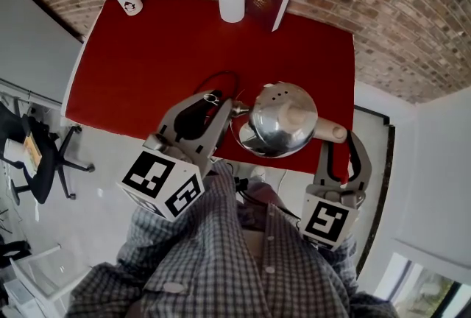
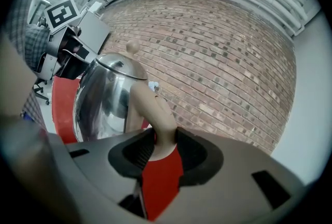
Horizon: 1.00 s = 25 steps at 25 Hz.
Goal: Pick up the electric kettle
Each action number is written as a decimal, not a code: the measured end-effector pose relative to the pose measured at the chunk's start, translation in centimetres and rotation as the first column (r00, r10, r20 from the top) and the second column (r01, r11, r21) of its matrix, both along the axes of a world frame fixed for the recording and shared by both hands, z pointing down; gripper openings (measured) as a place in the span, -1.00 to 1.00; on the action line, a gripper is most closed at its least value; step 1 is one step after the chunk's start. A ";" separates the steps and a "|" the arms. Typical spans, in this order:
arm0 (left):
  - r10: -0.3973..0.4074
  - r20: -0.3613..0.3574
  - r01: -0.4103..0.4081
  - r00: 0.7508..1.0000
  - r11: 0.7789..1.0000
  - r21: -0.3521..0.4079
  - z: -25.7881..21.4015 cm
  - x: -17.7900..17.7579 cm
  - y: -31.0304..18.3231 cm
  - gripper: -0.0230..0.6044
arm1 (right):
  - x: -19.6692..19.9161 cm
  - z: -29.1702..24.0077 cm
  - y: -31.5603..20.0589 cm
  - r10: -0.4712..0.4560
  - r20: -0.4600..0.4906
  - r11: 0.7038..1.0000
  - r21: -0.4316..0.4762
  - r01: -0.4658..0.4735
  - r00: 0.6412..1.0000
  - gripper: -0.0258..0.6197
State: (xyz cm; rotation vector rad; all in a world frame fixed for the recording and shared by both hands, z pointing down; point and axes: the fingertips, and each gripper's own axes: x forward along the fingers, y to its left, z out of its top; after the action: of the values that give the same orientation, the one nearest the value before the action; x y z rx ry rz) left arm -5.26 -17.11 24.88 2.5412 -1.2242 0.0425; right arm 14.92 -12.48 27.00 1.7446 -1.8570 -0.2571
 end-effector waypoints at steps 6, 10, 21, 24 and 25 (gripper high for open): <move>-0.006 -0.019 0.006 1.000 1.000 -0.003 -0.4 -0.5 -0.2 -0.69 | -0.5 -0.8 -0.6 -0.004 -0.027 1.000 0.009 0.004 1.000 -0.48; -0.005 -0.030 0.005 1.000 1.000 0.000 -0.7 -0.4 -0.7 -0.69 | -0.3 -1.3 -0.9 0.003 -0.033 1.000 0.013 -0.002 0.999 -0.48; -0.004 -0.031 0.004 1.000 1.000 0.002 -1.2 -0.2 -0.6 -0.69 | -0.1 -1.7 -1.3 0.001 -0.046 1.000 0.010 -0.001 0.999 -0.48; -0.002 -0.027 0.002 1.000 1.000 -0.003 -1.1 -0.2 -0.6 -0.69 | 0.0 -1.6 -1.3 0.001 -0.040 1.000 0.006 -0.001 0.999 -0.48; 0.000 -0.025 0.000 1.000 1.000 -0.005 -1.1 -0.1 -0.5 -0.69 | 0.0 -1.5 -1.3 0.001 -0.040 1.000 0.004 -0.001 0.999 -0.48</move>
State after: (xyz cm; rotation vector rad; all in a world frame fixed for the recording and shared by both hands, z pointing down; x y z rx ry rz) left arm -5.37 -17.65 23.80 2.5298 -1.2139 0.0132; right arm 14.95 -13.77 25.47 1.7308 -1.8283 -0.2929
